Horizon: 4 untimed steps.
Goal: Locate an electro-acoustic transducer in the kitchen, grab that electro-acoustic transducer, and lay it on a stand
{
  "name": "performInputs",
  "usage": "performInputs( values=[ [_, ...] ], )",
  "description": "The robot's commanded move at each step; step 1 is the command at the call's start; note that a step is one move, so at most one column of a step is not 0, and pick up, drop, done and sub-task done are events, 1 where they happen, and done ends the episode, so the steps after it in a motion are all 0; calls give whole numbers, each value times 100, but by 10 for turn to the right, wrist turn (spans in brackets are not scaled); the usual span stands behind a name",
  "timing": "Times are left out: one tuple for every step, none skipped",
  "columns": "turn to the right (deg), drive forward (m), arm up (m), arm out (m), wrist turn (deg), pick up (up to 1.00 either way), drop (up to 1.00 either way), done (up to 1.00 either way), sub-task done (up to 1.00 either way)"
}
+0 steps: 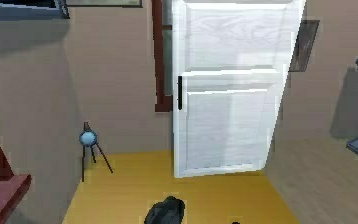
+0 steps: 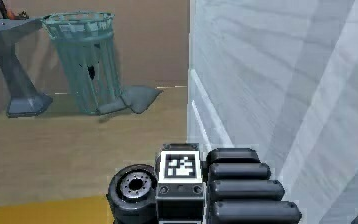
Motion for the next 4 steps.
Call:
performInputs(
  values=[
    [0, 30, 0, 0, 0, 0, 0, 0, 0],
    [450, 0, 0, 0, 0, 0, 0, 0, 0],
    [420, 0, 0, 0, 0, 0, 0, 0, 0],
    [0, 100, 0, 0, 0, 0, 0, 0, 0]
  ],
)
